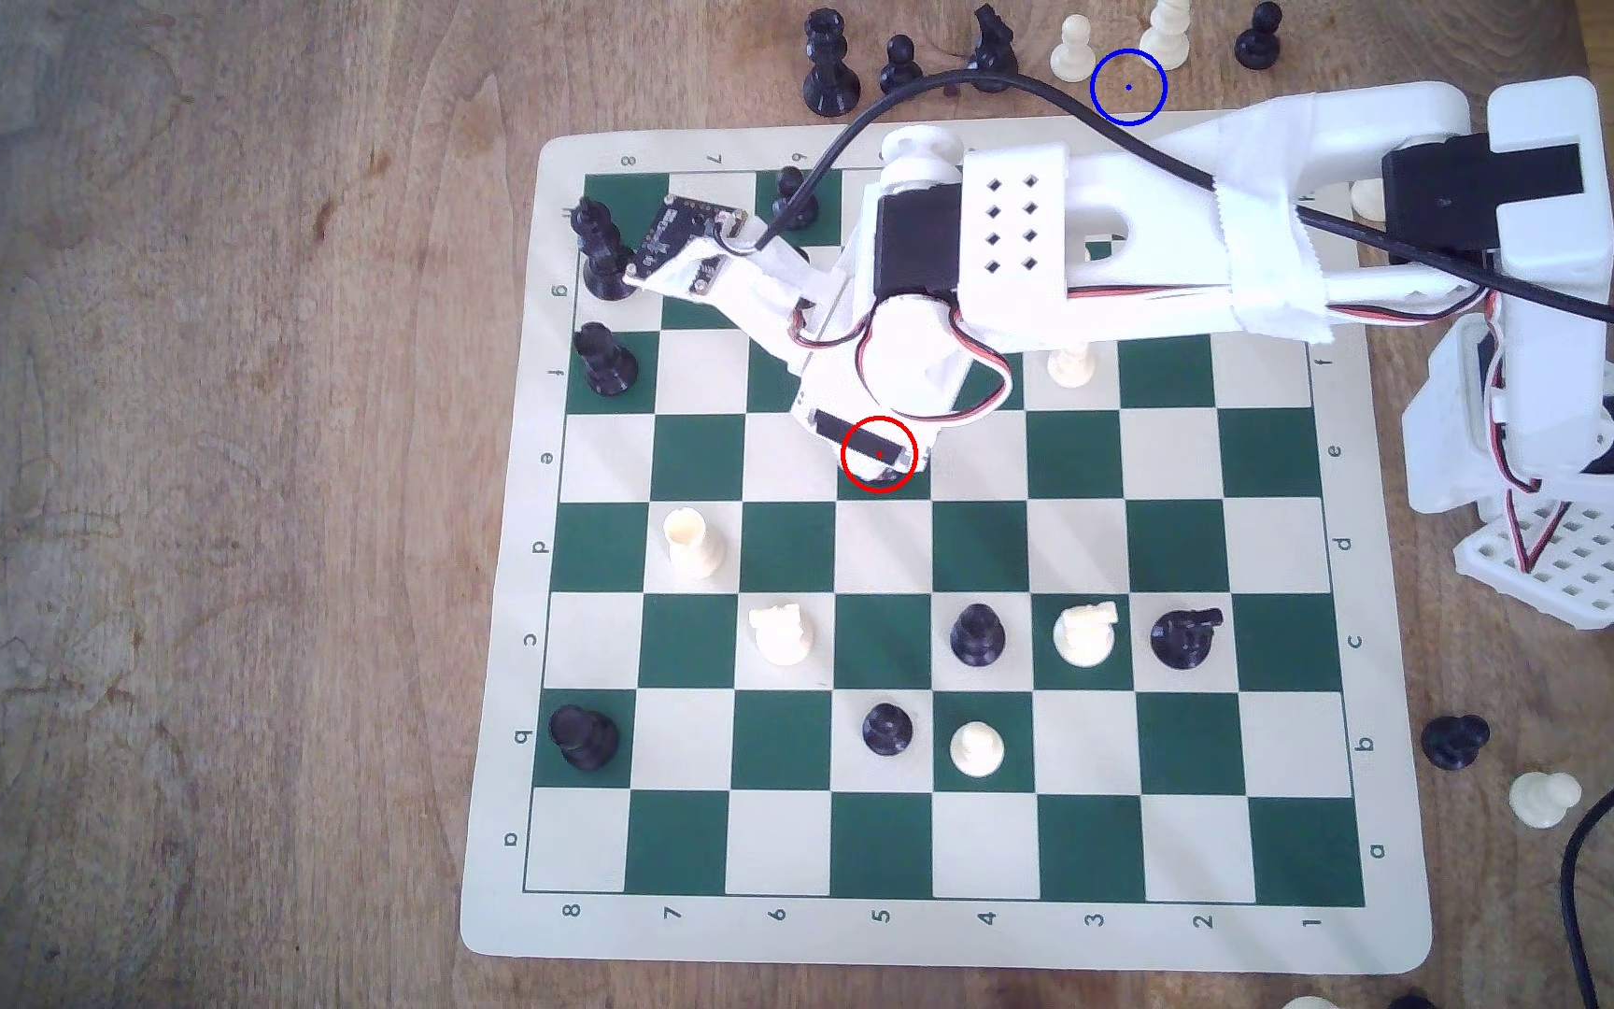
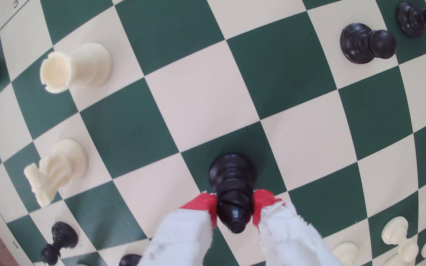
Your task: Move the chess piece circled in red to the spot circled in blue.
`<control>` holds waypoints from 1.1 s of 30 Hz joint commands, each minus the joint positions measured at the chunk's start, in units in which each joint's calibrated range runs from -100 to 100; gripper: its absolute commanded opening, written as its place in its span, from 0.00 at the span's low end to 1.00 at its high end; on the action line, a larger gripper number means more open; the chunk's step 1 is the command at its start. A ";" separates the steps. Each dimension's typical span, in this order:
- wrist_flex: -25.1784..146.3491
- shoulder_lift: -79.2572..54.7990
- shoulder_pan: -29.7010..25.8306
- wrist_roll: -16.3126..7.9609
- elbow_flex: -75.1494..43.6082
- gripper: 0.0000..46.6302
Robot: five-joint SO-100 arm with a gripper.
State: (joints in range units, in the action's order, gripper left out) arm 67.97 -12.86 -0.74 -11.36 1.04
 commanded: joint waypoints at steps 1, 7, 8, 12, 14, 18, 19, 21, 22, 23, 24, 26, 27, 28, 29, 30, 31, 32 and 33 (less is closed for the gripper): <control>0.91 13.96 0.78 1.56 -0.50 0.00; 2.38 19.40 6.49 2.78 3.68 0.00; 2.88 19.57 7.82 2.98 3.68 0.00; 3.20 22.11 14.23 2.98 4.76 0.00; 3.20 23.64 16.34 2.98 5.13 0.00; 3.20 26.95 21.66 3.17 5.94 0.00; 2.38 28.23 22.52 3.47 7.66 0.00; 0.99 31.37 24.79 4.10 12.11 0.00; 0.34 32.39 25.88 4.49 13.92 0.00; -0.73 33.91 27.76 5.08 16.64 0.00; -1.47 34.85 29.09 5.62 18.54 0.00; -2.78 36.04 30.97 6.35 21.26 0.00; -3.35 36.38 31.83 6.69 22.44 0.00; -4.17 36.72 33.47 7.33 23.98 0.00; -4.50 36.72 34.25 7.67 24.71 0.00; -4.66 36.72 34.80 7.86 25.07 0.00; -4.66 36.46 35.43 8.11 25.16 0.00; -4.99 36.21 36.13 8.35 25.34 0.00; -5.56 35.36 36.91 8.89 25.62 0.00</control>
State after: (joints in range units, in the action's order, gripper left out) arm 63.90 19.31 33.92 -3.54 27.43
